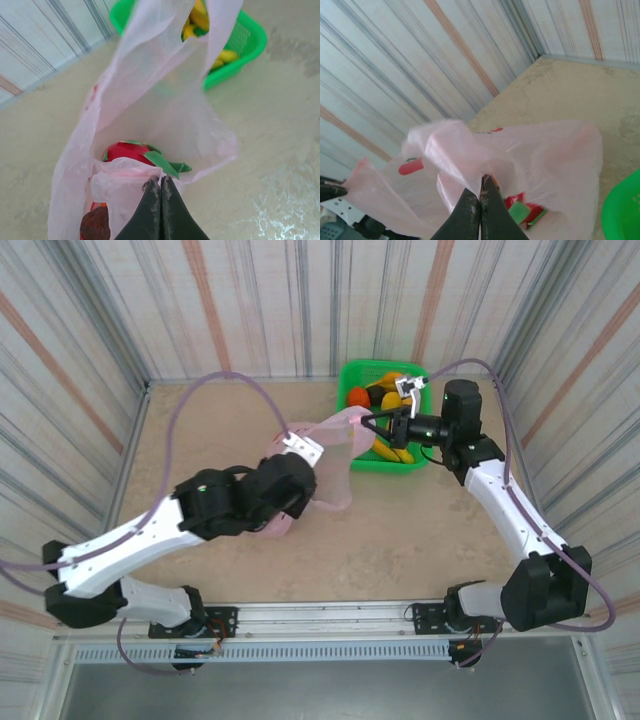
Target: Place the fake fruits into the plastic bag and tie a complex knot
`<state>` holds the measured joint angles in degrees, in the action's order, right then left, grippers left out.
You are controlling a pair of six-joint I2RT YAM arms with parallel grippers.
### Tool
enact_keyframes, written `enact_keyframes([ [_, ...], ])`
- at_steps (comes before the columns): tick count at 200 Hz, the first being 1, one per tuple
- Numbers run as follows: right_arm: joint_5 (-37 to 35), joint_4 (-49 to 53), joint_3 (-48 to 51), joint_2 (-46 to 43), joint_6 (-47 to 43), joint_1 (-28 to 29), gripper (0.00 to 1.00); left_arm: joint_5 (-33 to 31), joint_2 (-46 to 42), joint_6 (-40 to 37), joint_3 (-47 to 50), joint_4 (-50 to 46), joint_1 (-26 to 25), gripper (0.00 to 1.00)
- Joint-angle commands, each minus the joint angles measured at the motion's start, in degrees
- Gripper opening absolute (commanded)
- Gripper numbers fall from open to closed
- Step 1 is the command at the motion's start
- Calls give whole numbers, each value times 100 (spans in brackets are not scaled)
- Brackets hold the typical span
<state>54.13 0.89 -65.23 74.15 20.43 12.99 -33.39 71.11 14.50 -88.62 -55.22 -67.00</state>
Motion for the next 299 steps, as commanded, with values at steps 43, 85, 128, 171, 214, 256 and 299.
enact_keyframes([
  [43, 5, -772, -996, -460, 1815, -53, 0, 2144, -1688, -1685, -38, 1262, 1659, 0],
  [85, -325, -759, -1257, -884, 2087, -279, 0, 3633, -1837, -2194, -542, 1667, 2745, 0],
  [128, -473, -435, -1590, -1211, 2328, -646, 0, 5459, -1623, -1763, -678, 2343, 3902, 0],
  [171, -509, 384, -1545, -1473, 2265, -1022, 0, 6842, -1423, -767, 241, 3533, 4468, 0],
  [214, -347, 492, -353, -1703, 2157, -1360, 0, 7294, -1277, -24, 1612, 4726, 4457, 0],
  [256, -523, 1354, 6, -1654, 1344, -1464, 0, 7279, -1065, 57, 2171, 5127, 4455, 0],
  [299, -542, 1172, 24, -1502, 1291, -1678, 0, 7780, -510, 249, 1717, 5635, 4455, 0],
])
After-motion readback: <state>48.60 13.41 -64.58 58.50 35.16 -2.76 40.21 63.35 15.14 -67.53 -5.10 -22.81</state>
